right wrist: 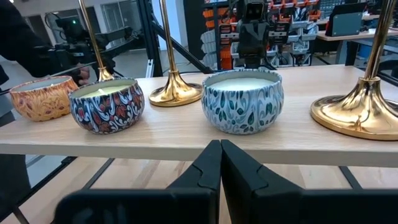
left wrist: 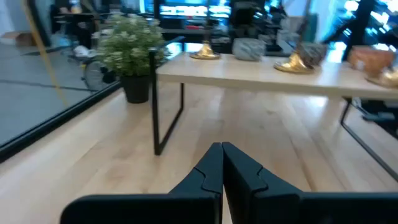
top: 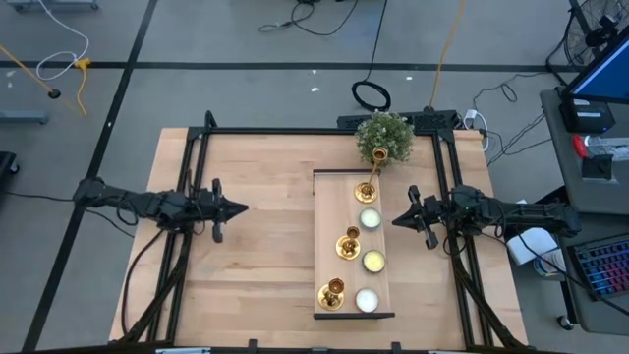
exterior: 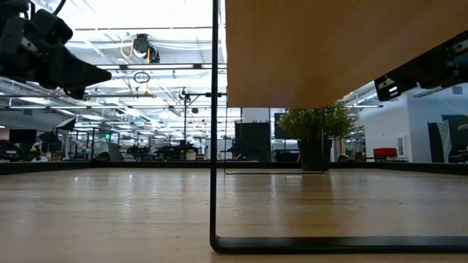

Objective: Pick & Place candle stick holders
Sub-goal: Return to Home Position

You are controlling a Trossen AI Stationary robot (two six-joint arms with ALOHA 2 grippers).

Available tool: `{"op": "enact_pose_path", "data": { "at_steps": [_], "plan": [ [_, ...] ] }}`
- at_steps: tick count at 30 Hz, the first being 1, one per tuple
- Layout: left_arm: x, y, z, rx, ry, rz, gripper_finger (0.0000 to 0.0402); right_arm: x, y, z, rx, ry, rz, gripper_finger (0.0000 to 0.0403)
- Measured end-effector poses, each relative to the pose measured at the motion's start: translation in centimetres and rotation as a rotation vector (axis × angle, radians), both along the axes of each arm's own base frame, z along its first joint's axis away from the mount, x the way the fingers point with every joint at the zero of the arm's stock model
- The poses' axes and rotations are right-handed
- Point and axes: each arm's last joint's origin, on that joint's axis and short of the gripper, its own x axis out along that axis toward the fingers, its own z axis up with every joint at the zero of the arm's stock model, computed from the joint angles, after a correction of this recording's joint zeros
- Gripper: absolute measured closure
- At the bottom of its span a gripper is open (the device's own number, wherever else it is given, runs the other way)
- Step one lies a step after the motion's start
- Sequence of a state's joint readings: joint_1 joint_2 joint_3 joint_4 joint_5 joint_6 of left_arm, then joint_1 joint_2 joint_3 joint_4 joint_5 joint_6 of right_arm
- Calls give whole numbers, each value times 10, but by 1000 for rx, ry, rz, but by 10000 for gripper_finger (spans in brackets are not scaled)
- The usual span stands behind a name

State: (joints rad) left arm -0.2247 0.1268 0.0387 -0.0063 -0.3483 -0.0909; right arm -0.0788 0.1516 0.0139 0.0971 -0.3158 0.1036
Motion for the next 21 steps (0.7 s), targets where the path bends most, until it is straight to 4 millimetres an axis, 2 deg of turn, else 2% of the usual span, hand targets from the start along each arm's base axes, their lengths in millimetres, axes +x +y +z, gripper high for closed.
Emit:
{"op": "enact_pose_path", "data": {
  "at_steps": [6, 10, 15, 21],
  "plan": [
    [1, 6, -1, 1, 14, -20, 396, 0, 0, 0, 0, 0, 0, 394],
    [1, 11, -1, -67, 8, 26, 392, 0, 0, 0, 0, 0, 0, 394],
    [2, 16, -2, -56, 12, 85, 398, 0, 0, 0, 0, 0, 0, 394],
    [1, 23, -1, -247, -52, 225, 384, 0, 0, 0, 0, 0, 0, 394]
  ]
}}
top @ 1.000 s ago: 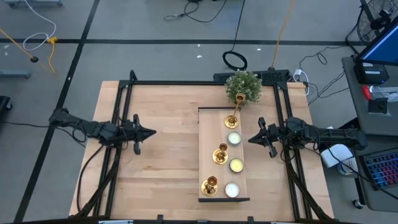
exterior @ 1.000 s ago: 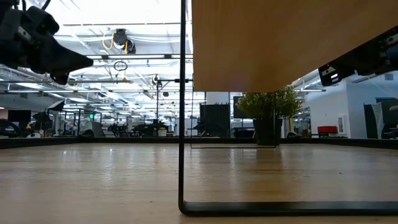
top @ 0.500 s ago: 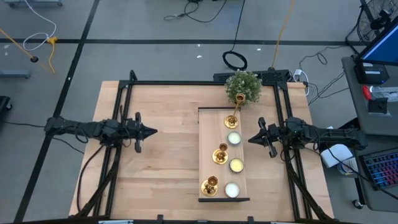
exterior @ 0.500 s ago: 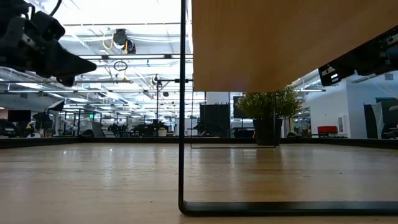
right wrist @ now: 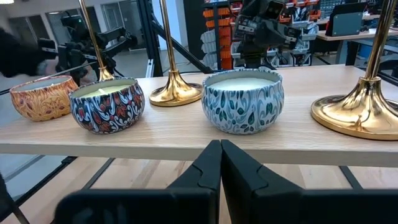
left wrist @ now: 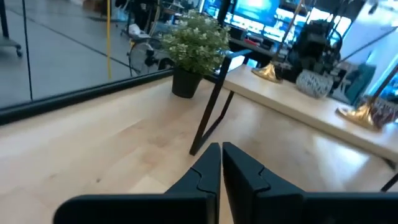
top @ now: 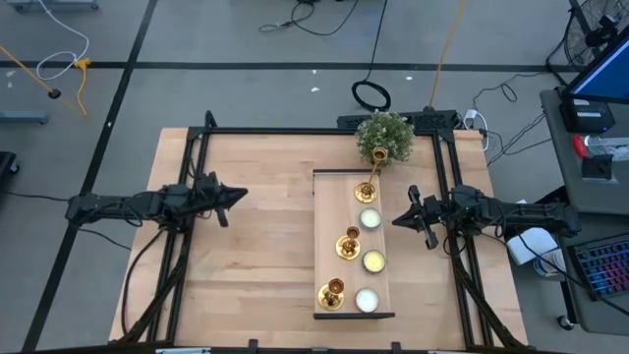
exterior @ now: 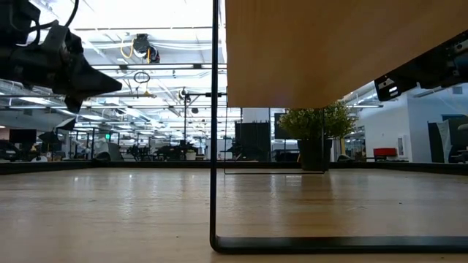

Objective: Pick & Place candle stick holders
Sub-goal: Return to Home Position

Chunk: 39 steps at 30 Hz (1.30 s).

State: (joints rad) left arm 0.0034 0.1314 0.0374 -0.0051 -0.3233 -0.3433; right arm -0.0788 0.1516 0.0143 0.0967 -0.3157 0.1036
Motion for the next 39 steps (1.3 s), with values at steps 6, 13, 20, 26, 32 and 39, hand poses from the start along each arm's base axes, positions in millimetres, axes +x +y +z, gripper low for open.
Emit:
{"op": "enact_pose_path", "data": {
  "at_steps": [6, 13, 20, 26, 32, 39],
  "plan": [
    [0, 0, 0, -27, -17, 6, 370, 0, 0, 0, 0, 0, 0, 394],
    [0, 0, 1, -27, -22, 5, 369, 0, 0, 0, 0, 0, 0, 394],
    [0, 0, 1, -27, -23, 4, 369, 0, 0, 0, 0, 0, 0, 394],
    [0, 0, 1, -27, -23, 3, 369, 0, 0, 0, 0, 0, 0, 394],
    [0, 0, 1, -27, -23, 3, 369, 0, 0, 0, 0, 0, 0, 394],
    [0, 0, 1, -26, -23, 3, 369, 0, 0, 0, 0, 0, 0, 394]
  ]
}}
